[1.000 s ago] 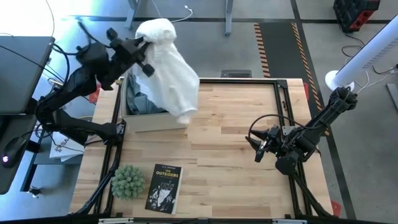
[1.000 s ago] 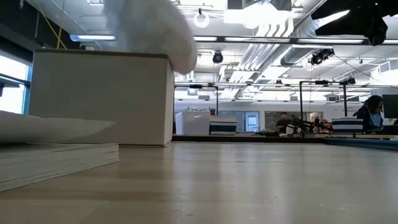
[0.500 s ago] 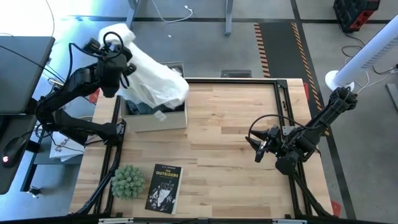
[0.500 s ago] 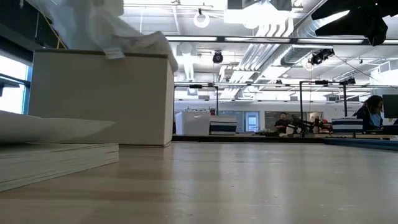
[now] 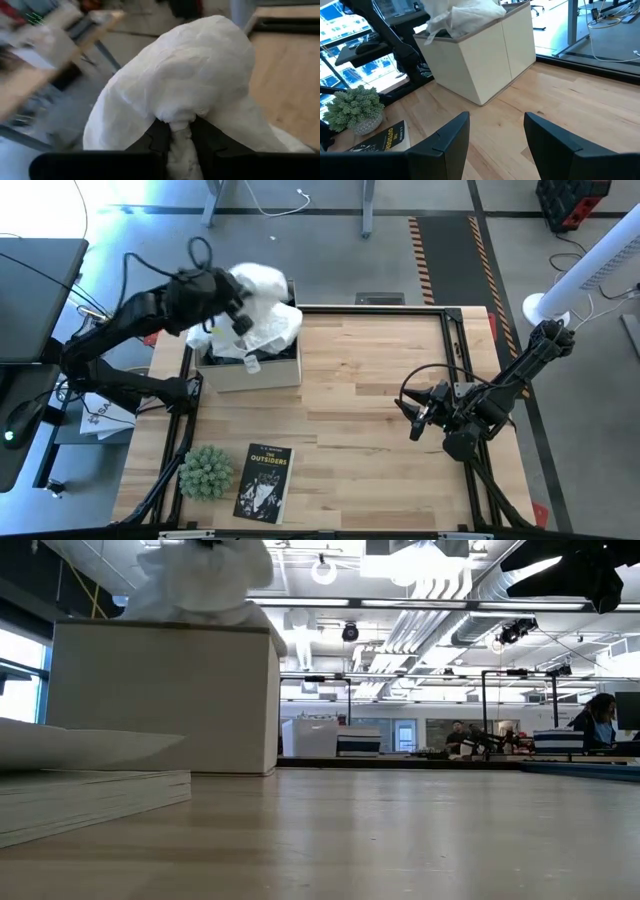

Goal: Sort clothes
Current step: Put the white dress into the laundry organizer

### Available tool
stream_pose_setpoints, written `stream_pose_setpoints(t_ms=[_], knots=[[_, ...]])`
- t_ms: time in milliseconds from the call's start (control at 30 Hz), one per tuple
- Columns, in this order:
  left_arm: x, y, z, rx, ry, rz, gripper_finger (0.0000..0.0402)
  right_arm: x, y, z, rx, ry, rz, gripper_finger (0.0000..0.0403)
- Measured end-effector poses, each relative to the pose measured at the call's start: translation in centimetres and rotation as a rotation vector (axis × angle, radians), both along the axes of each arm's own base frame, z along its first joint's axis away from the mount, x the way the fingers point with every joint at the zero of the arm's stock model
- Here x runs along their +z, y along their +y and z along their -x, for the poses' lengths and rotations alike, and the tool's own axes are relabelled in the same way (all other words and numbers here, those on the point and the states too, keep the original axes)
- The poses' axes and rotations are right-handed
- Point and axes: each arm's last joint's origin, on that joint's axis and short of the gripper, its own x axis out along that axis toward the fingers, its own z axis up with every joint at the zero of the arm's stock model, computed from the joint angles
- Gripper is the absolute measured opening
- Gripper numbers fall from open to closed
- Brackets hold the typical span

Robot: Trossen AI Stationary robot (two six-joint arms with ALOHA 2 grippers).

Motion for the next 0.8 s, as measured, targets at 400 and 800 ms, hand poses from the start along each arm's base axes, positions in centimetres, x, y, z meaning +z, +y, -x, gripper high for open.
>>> stream_pose_setpoints(t_ms=[400, 800], knots=[[-17.8, 5.8, -1.5, -0.009, -0.087, 0.381, 0.0039, 0.0, 0.0, 0.0, 0.011, 0.008, -0.008, 0.0184], [-25.2, 8.0, -2.1, -0.065, -0.195, 0.554, 0.004, 0.0, 0.0, 0.0, 0.01, 0.008, -0.007, 0.0184]])
